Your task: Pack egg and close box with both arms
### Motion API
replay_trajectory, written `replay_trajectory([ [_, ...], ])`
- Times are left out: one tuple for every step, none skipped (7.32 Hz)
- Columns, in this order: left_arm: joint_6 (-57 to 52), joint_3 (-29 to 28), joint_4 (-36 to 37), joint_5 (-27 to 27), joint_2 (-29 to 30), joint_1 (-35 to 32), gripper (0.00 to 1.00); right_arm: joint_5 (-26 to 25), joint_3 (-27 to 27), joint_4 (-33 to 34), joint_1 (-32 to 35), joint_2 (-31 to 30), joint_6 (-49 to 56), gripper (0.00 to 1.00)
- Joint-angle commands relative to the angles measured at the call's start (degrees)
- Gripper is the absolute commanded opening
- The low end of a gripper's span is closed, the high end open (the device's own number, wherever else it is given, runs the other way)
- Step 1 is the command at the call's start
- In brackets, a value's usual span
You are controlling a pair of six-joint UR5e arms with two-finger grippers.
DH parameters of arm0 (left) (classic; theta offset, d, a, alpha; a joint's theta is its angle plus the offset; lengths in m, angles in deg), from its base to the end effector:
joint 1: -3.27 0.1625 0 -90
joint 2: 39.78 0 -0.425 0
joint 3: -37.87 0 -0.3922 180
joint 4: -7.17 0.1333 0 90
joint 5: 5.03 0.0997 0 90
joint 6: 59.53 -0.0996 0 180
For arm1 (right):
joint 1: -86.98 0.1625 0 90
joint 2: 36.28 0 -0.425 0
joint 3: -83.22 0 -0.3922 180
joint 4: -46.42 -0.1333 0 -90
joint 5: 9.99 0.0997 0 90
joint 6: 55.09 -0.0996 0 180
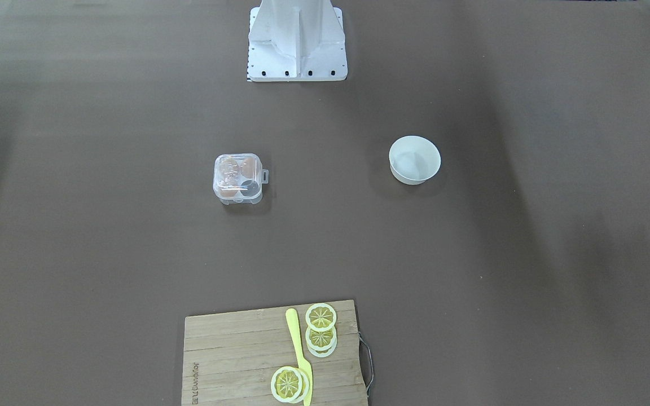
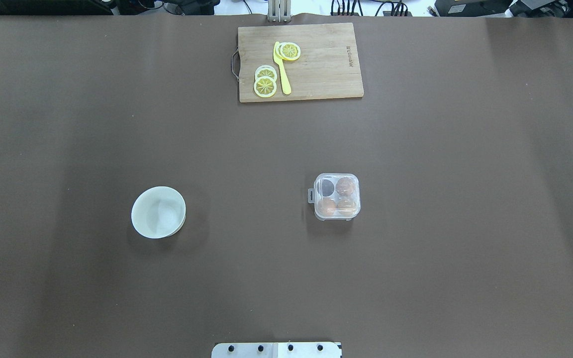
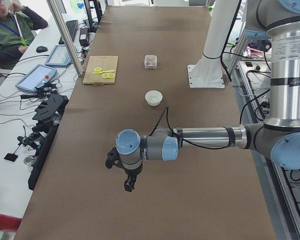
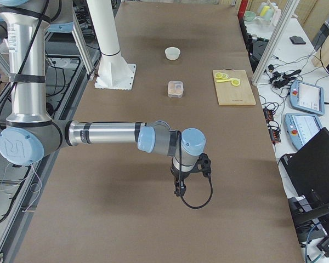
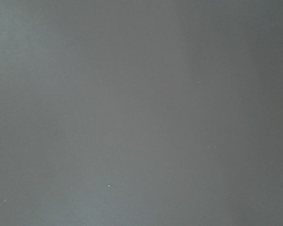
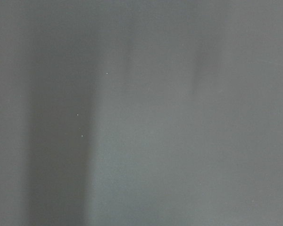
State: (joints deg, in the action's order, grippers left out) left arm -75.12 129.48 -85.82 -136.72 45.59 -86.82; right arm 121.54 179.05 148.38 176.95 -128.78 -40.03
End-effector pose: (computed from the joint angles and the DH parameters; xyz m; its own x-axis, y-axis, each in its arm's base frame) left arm -0.0678 -0.4569 0.6812 0.7197 0.2673 -0.6408 -0.1992 0.9636 0.1782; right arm 0.0670 -0.4604 0.6530 0.7228 -0.1612 0.6720 0.1950 0.9805 0.0254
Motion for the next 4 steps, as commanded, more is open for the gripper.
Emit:
replay_trajectory([
  [0.3,0.7,0.0,-0.1,0.0,0.0,0.98,0.7,0.1,-0.1,-0.1,-0.2,0.3,1.00],
  [0.4,1.2,0.1,-0.1,0.0,-0.1,0.98,0.7,0.1,-0.1,-0.1,-0.2,0.3,1.00],
  [0.4,1.2,0.1,0.0,0.0,-0.1,0.98,0.7,0.1,-0.1,-0.1,-0.2,0.3,1.00],
  [0.4,1.2,0.0,0.0,0.0,-0.1,0.98,0.7,0.1,-0.1,-0.1,-0.2,0.3,1.00],
])
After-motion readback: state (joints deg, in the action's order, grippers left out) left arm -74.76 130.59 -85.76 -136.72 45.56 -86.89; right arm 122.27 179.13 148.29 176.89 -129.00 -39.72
